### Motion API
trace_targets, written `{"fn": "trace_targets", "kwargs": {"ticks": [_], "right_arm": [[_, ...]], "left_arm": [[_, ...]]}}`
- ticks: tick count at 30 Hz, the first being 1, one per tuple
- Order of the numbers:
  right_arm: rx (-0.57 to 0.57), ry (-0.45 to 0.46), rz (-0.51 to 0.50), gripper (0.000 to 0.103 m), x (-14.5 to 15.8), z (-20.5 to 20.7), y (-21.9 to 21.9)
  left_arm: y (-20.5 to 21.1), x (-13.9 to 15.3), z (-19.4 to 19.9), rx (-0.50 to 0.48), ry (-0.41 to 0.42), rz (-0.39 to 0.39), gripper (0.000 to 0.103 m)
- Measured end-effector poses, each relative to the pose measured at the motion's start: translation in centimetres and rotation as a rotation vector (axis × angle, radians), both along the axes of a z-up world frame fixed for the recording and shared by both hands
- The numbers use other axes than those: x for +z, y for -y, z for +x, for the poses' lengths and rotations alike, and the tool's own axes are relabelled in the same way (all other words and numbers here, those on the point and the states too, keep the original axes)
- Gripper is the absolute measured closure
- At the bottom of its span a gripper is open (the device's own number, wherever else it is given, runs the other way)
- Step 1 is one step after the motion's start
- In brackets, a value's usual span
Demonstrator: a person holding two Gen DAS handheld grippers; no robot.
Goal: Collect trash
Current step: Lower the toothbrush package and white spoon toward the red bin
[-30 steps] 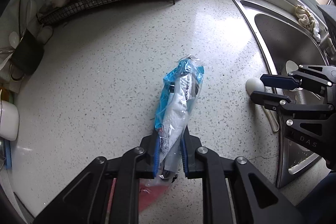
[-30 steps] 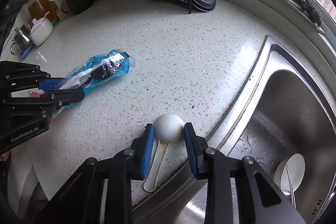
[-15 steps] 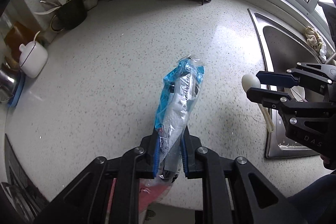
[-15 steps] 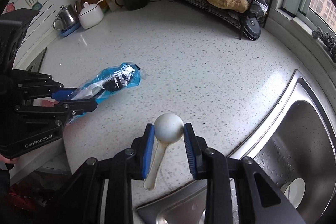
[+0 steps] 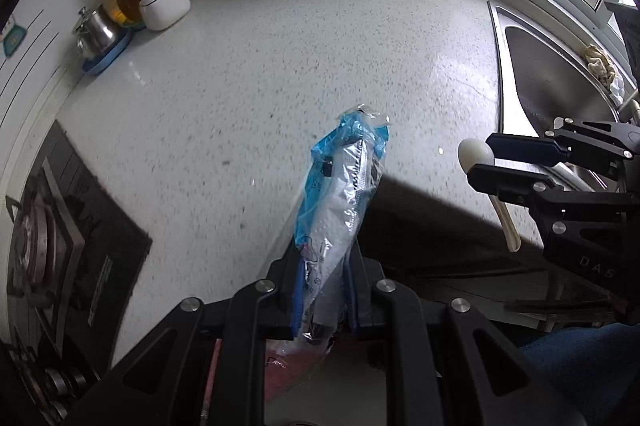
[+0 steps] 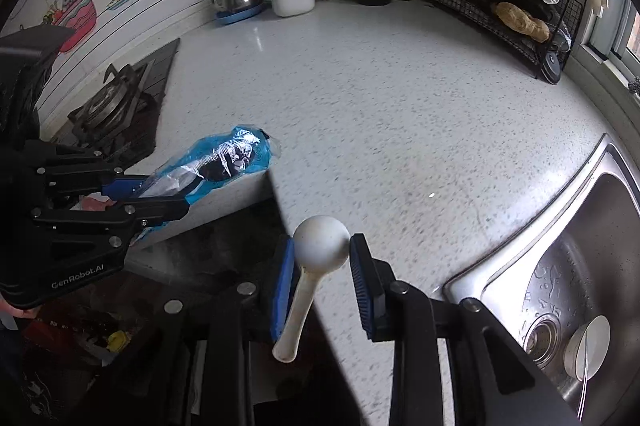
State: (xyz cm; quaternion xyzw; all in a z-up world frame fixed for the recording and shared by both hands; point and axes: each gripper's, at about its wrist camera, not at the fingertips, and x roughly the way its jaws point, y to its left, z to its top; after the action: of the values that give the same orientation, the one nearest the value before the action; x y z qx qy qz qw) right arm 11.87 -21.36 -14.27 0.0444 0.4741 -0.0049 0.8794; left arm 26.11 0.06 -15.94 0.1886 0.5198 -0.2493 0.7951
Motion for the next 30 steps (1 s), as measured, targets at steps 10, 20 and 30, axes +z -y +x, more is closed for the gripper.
{"fn": "trace_targets", "kwargs": {"ticks": [10,20,30], "right_arm": [[0.068,-0.047,0.0,0.076,-3.0,-5.1,-5.1],[0.065,-0.144,-0.006,0.076,-10.0,-6.3,-7.9],[0.034,-0.147,-0.029,0.076,-17.6,-3.3,-7.1]], "left_arm": [[-6.2,-3.5,-9.0,0.074,-0.06,0.007,0.088],[-8.1,-10.9,-11.8,0.095,-0.16,0.023,0.088],[-7.9,-19.3,-10.6,0.091,-0.198,-0.007,0.088]]}}
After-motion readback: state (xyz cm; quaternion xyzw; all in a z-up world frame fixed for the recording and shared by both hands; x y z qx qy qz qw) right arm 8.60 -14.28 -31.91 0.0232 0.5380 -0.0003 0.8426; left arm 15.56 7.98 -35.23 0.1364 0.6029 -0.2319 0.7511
